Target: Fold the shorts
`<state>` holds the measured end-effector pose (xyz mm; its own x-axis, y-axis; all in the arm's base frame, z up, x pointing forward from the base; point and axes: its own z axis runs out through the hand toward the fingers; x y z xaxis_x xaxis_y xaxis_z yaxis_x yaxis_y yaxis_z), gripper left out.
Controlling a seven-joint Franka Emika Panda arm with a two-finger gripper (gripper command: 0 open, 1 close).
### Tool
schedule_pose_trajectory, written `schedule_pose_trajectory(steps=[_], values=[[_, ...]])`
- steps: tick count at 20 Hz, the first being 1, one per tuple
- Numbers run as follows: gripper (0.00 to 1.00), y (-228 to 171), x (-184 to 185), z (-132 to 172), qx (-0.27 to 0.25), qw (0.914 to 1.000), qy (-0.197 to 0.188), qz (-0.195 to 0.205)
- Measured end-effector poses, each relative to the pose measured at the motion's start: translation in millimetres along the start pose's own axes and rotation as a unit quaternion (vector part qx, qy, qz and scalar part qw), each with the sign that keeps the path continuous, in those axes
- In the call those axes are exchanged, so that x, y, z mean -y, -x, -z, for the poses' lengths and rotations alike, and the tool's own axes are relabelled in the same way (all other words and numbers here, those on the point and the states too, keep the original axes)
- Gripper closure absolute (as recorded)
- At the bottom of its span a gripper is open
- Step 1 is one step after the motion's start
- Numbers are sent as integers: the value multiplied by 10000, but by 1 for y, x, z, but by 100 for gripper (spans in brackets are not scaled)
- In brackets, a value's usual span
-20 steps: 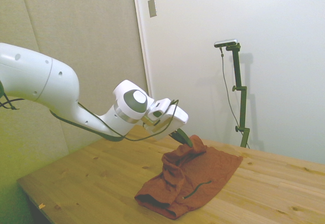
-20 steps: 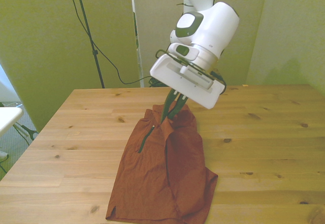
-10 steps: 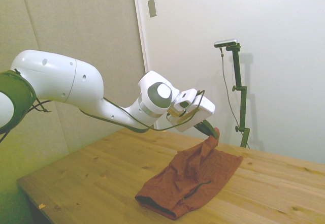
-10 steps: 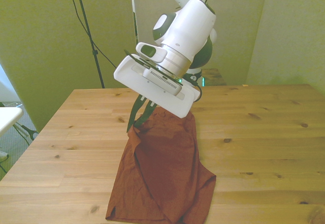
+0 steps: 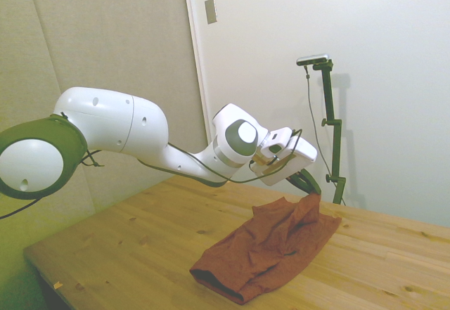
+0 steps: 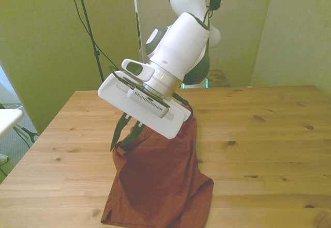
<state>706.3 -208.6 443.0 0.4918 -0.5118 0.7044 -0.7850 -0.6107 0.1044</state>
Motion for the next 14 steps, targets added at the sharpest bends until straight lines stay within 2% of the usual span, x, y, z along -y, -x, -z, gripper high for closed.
schedule_pose_trajectory(steps=[5, 6, 8, 11, 14], values=[[0, -1, -1, -1, 20, 10000, 1, -34], [0, -1, -2, 1, 96, 9999, -4, -71], [0, 8, -10, 14, 563, 9983, -32, -126], [0, 30, -22, 61, 1377, 9902, -213, -101], [0, 63, -37, 118, 2238, 9734, -480, 21]])
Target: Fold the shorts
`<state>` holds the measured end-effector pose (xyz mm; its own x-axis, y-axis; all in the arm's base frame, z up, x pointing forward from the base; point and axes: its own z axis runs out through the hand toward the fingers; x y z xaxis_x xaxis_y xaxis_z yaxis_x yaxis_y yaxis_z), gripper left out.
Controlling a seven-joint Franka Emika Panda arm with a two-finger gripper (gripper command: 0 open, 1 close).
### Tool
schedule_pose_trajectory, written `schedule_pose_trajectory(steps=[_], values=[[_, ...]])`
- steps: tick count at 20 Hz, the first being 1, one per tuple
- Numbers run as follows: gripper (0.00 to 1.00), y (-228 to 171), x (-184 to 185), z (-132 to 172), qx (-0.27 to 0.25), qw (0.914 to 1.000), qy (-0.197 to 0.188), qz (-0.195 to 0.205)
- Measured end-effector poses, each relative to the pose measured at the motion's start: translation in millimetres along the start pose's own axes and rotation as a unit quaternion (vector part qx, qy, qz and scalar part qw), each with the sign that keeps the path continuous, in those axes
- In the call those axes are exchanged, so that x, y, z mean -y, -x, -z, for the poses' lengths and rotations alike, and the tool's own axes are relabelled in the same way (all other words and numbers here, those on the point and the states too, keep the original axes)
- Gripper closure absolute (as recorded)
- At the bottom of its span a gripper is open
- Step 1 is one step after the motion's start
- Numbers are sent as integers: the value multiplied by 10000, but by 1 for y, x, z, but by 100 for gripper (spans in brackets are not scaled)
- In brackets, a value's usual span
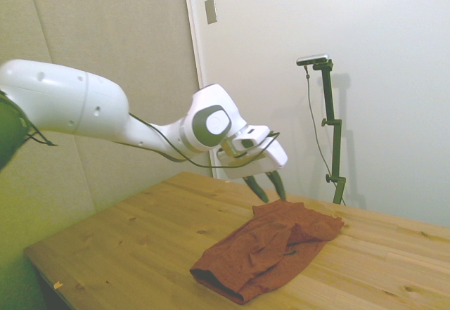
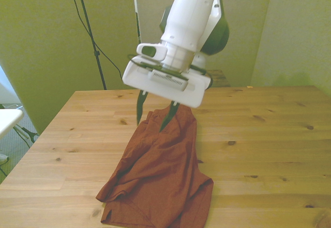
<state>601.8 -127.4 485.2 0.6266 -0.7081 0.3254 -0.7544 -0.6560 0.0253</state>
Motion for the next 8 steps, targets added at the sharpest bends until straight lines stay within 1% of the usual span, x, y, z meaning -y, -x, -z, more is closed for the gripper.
schedule_pose_trajectory(steps=[2, 5, 6, 8], values=[[0, 39, -13, 20, 571, 9981, -148, 183], [0, 95, -41, 40, 1307, 9891, -344, 586], [0, 112, -51, 44, 1443, 9863, -362, 707], [0, 144, -73, 50, 1539, 9838, -359, 841]])
